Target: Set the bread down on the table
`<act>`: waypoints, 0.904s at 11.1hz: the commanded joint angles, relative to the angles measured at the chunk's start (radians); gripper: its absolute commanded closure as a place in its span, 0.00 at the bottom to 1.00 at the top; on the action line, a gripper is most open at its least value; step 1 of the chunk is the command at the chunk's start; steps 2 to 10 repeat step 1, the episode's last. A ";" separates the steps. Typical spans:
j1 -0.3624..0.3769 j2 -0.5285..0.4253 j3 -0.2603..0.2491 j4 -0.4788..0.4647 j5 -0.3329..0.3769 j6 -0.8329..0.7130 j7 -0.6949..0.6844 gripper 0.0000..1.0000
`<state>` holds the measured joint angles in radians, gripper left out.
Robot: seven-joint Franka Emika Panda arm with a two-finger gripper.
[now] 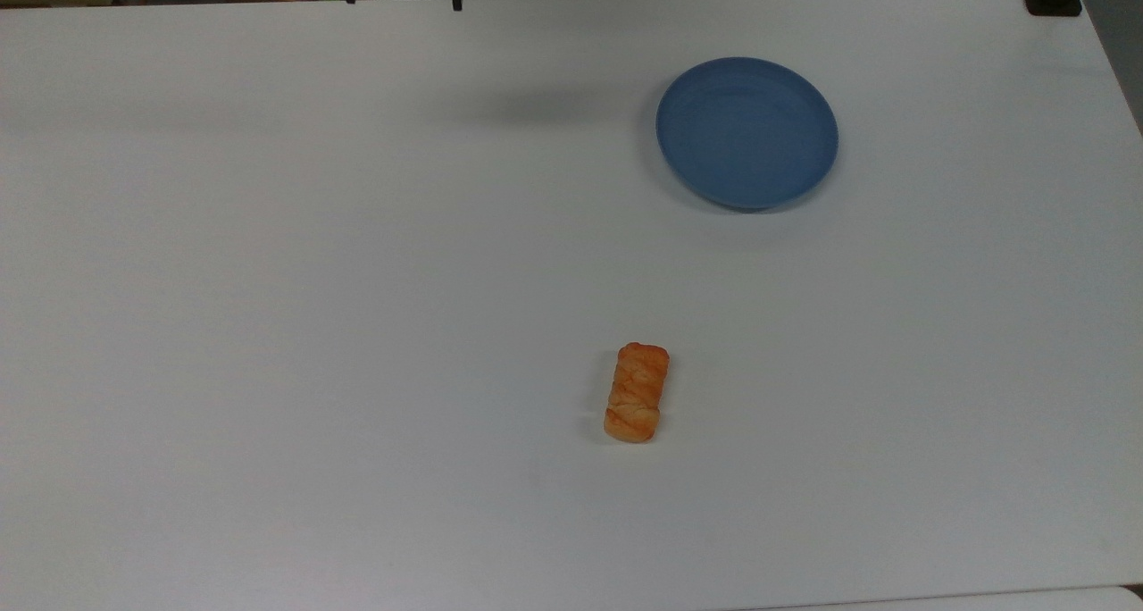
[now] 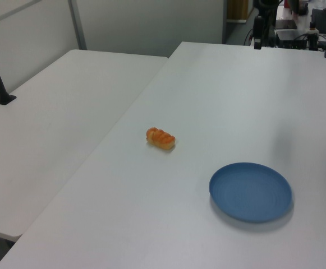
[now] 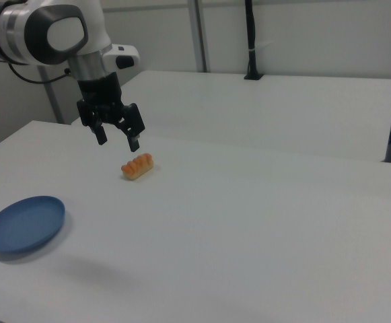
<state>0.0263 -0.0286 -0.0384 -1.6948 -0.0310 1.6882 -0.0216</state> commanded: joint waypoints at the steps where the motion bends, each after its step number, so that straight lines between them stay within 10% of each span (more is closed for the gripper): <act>1: 0.001 -0.028 -0.011 -0.023 0.020 -0.019 -0.020 0.00; 10: 0.001 -0.028 -0.011 -0.023 0.020 -0.019 -0.020 0.00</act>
